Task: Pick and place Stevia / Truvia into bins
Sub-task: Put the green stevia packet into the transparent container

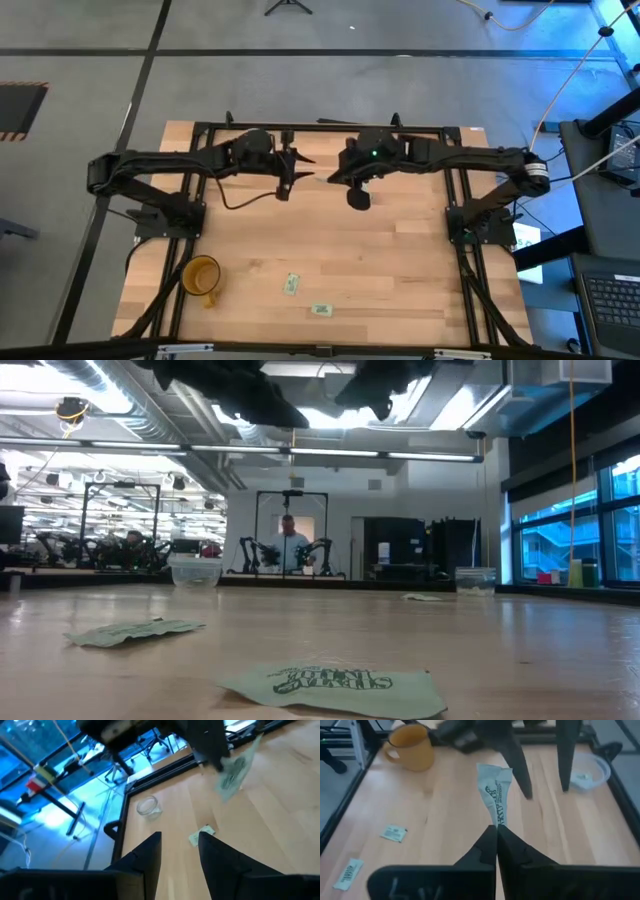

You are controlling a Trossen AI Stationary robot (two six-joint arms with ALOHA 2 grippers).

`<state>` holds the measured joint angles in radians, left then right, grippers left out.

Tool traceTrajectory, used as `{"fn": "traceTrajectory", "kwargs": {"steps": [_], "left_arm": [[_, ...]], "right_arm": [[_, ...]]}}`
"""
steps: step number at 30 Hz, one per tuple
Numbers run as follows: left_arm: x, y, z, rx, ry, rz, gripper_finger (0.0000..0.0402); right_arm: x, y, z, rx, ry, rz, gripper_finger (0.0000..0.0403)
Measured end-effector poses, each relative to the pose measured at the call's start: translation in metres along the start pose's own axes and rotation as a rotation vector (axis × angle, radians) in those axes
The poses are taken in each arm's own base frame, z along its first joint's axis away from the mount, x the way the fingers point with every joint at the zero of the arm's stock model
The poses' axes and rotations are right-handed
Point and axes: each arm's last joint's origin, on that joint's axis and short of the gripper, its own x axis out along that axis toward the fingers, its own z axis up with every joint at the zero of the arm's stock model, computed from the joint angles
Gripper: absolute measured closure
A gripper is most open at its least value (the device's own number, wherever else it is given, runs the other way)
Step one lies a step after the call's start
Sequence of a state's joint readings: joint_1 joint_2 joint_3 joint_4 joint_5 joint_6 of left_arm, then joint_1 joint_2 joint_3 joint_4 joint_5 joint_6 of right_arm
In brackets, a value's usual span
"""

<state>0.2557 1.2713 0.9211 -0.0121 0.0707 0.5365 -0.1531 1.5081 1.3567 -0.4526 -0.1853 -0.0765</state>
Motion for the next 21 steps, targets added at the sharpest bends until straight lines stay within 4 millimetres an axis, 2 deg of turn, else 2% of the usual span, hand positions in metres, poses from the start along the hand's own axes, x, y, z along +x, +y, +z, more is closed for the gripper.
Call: {"fn": "traceTrajectory", "kwargs": {"steps": [6, 13, 21], "left_arm": [[0.0, -0.011, 0.005, -0.074, -0.01, -0.043, 0.0276], [0.0, -0.025, 0.013, -0.07, -0.031, -0.078, 0.0278], [0.0, -0.023, 0.015, -0.07, -0.023, 0.002, 0.0279]], "right_arm": [[-0.001, 0.001, 0.002, 0.004, -0.001, 0.003, 0.0398], [0.0, 0.001, 0.001, 0.019, 0.002, 0.003, 0.0398], [0.0, 0.002, -0.001, 0.026, 0.024, 0.007, 0.0398]]}}
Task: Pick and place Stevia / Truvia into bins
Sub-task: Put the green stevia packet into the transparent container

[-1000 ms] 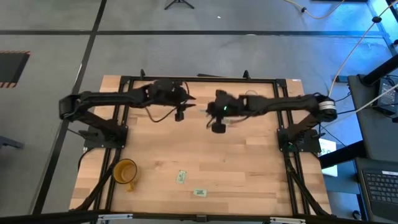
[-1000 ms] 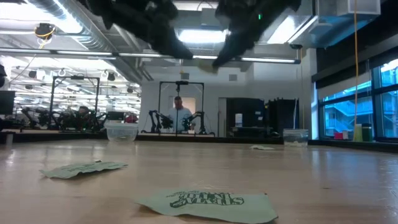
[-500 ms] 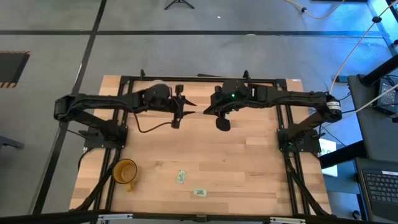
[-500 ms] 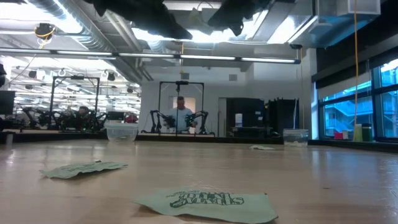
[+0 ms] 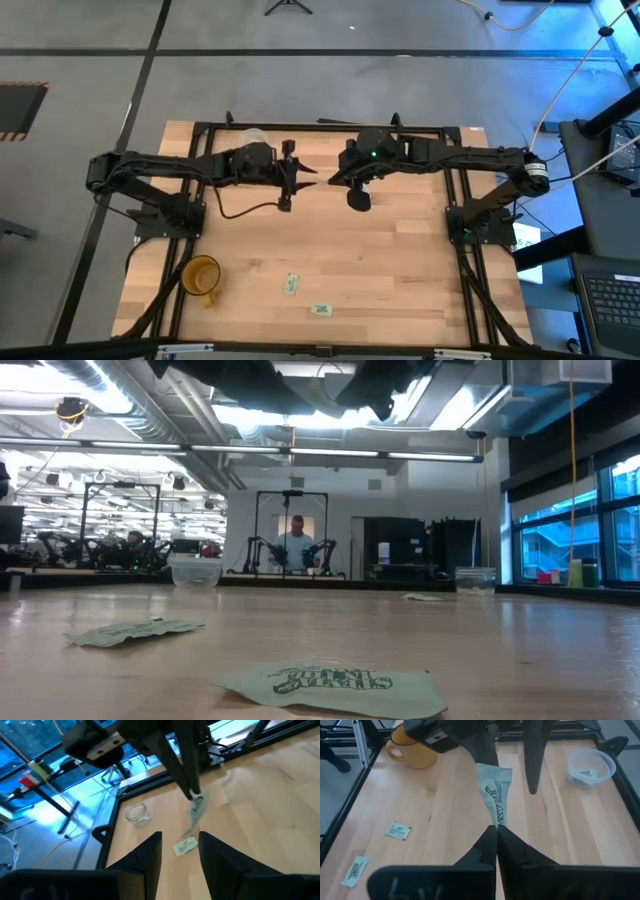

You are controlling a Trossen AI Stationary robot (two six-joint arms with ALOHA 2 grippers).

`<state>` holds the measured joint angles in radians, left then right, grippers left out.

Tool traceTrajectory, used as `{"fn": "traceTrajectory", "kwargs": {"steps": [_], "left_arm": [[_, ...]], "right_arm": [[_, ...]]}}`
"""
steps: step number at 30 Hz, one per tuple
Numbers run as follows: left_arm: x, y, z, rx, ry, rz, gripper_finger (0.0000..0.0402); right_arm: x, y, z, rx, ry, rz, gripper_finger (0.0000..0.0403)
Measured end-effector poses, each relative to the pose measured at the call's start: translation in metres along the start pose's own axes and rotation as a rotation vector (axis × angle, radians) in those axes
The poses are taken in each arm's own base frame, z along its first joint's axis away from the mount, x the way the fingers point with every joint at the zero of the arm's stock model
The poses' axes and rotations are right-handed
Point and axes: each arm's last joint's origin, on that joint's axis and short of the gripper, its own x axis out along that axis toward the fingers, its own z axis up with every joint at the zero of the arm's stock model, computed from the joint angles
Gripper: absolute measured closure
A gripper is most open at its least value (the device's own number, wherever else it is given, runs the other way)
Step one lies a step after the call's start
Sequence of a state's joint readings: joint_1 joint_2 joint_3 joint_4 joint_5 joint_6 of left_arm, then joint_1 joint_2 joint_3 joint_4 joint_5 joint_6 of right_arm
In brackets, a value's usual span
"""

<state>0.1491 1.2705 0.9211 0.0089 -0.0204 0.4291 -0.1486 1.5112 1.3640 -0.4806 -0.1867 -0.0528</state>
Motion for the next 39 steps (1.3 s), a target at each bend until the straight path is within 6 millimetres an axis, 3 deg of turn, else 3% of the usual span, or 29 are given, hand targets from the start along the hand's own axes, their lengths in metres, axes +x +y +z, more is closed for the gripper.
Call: {"fn": "traceTrajectory", "kwargs": {"steps": [8, 21, 27, 31, 39], "left_arm": [[0.0, 0.0, 0.005, 0.0, -0.074, -0.047, 0.0287], [0.0, 0.0, 0.005, 0.003, -0.073, -0.046, 0.0392], [0.0, 0.0, 0.005, -0.012, -0.072, -0.045, 0.0399], [-0.001, 0.002, 0.005, -0.057, -0.064, -0.03, 0.0399], [-0.018, 0.011, 0.005, -0.128, -0.048, -0.006, 0.04]], "right_arm": [[0.0, 0.0, -0.001, 0.021, 0.011, 0.0, 0.0398], [0.0, 0.0, -0.001, 0.024, 0.011, -0.001, 0.0398], [0.0, 0.0, -0.001, 0.02, 0.007, -0.008, 0.0393], [0.0, 0.0, 0.0, 0.018, 0.0, -0.009, 0.036], [-0.002, -0.01, -0.014, 0.071, 0.142, -0.154, 0.0241]]}}
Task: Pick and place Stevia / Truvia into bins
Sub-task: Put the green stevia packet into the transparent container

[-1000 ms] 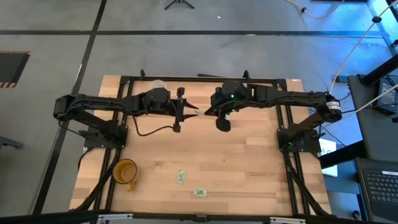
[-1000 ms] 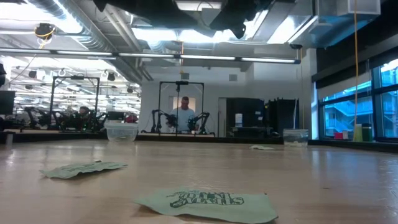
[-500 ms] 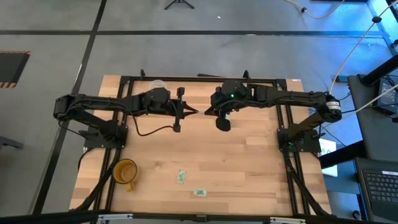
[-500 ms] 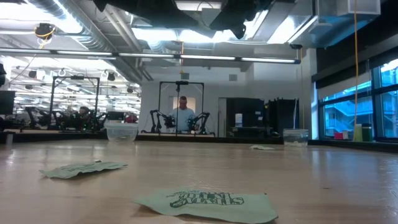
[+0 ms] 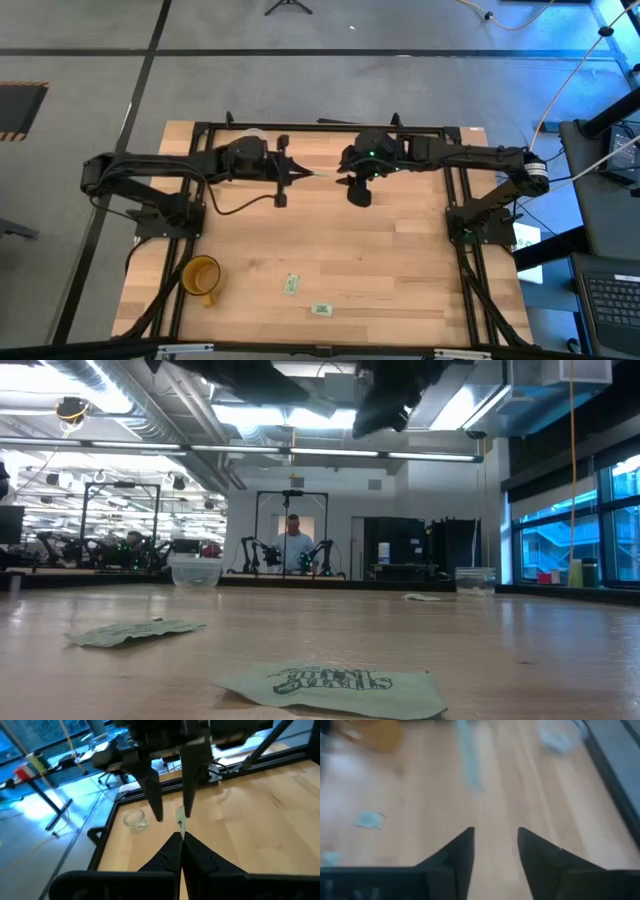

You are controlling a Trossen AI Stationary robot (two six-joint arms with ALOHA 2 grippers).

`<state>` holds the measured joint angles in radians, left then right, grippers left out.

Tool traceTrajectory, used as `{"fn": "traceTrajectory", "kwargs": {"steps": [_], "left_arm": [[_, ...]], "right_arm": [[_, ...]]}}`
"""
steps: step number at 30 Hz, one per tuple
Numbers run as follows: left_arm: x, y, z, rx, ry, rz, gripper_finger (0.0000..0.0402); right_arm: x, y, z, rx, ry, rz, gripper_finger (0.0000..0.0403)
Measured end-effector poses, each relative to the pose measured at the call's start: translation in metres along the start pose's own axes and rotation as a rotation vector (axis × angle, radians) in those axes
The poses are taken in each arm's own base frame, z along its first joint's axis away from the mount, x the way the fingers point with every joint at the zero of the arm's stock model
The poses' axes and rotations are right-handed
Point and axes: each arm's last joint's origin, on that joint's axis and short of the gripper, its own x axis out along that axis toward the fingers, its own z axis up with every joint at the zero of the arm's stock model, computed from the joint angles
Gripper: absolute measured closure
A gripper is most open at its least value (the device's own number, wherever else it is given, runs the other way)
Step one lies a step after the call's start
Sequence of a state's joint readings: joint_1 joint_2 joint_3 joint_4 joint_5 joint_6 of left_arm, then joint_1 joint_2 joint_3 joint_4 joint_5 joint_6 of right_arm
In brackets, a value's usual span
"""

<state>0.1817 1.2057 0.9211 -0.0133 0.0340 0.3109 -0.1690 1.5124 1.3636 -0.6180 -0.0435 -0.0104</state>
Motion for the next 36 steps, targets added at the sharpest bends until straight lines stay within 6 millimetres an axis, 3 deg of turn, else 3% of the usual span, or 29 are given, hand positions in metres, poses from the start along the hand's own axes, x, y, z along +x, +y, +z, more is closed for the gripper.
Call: {"fn": "traceTrajectory", "kwargs": {"steps": [6, 16, 24, 31, 36], "left_arm": [[-0.016, 0.02, -0.012, -0.186, 0.154, 0.265, 0.04], [-0.034, 0.069, -0.074, -0.504, 0.593, 0.641, 0.04], [-0.022, 0.101, -0.118, -0.596, 0.763, 0.752, 0.04], [-0.005, 0.109, -0.155, -0.667, 0.912, 0.788, 0.04], [0.003, 0.109, -0.17, -0.665, 0.975, 0.806, 0.0399]], "right_arm": [[0.0, -0.002, -0.009, -0.044, 0.097, -0.02, 0.02], [0.0, -0.002, -0.005, -0.041, 0.054, -0.028, 0.0194], [0.0, -0.003, -0.003, -0.039, 0.036, -0.028, 0.0194], [0.0, -0.003, -0.004, -0.018, 0.037, -0.028, 0.0194], [0.0, -0.003, -0.004, -0.018, 0.037, -0.028, 0.0194]]}}
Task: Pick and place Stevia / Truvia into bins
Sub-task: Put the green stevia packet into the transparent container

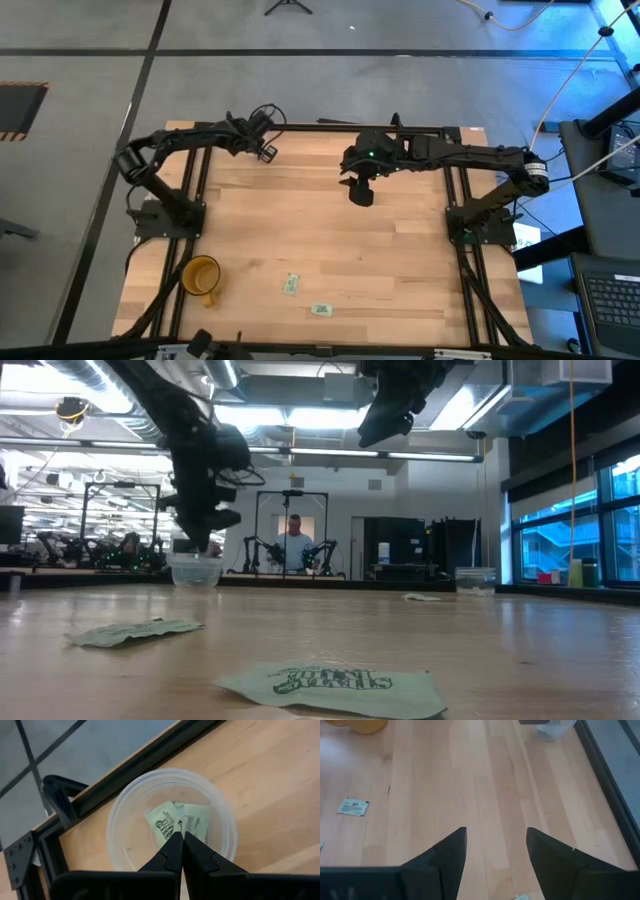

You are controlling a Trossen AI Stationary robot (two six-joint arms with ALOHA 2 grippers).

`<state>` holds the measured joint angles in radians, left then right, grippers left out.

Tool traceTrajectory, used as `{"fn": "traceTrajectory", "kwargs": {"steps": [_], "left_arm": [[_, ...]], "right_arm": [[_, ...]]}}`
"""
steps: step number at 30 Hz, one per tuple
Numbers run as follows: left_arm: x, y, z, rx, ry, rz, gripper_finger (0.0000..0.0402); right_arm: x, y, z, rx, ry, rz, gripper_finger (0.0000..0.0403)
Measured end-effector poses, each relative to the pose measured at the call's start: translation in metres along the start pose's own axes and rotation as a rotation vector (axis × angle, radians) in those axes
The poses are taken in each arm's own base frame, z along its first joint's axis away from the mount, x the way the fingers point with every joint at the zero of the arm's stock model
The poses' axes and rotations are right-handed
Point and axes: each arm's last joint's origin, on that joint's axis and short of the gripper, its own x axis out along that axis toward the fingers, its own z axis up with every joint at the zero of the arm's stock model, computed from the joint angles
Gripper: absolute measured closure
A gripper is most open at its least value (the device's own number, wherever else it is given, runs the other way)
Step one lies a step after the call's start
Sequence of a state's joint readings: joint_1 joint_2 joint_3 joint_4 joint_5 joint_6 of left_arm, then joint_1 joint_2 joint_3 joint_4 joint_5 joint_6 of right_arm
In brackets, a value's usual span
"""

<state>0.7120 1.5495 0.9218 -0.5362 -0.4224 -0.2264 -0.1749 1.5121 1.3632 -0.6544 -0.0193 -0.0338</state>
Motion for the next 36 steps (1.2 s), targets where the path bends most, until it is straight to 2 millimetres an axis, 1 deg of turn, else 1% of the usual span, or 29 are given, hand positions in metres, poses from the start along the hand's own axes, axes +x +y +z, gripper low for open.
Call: {"fn": "traceTrajectory", "kwargs": {"steps": [5, 9, 17, 22, 28, 34, 36], "left_arm": [[0.002, -0.001, 0.0, 0.004, 0.003, 0.015, 0.0398], [0.002, 0.0, 0.0, 0.005, 0.001, 0.016, 0.0389], [0.002, 0.001, 0.0, 0.013, -0.003, 0.038, 0.0341], [-0.001, 0.004, 0.001, 0.019, -0.023, 0.087, 0.0316], [-0.018, 0.012, 0.004, -0.01, -0.084, 0.085, 0.0305], [-0.047, 0.027, 0.011, -0.055, -0.157, 0.099, 0.0304], [-0.059, 0.031, 0.016, -0.078, -0.196, 0.049, 0.0304]], "right_arm": [[0.0, 0.0, 0.0, 0.0, 0.001, 0.0, 0.0194], [0.0, 0.0, 0.0, 0.0, 0.002, 0.0, 0.0194], [0.0, 0.0, 0.0, 0.0, 0.002, 0.0, 0.0194], [0.0, 0.0, 0.0, 0.0, 0.003, 0.0, 0.0194], [0.0, 0.0, 0.0, -0.001, 0.003, 0.0, 0.0194], [0.0, 0.0, 0.0, -0.023, 0.003, 0.0, 0.0194], [0.0, 0.0, -0.002, -0.026, 0.019, 0.005, 0.0194]]}}
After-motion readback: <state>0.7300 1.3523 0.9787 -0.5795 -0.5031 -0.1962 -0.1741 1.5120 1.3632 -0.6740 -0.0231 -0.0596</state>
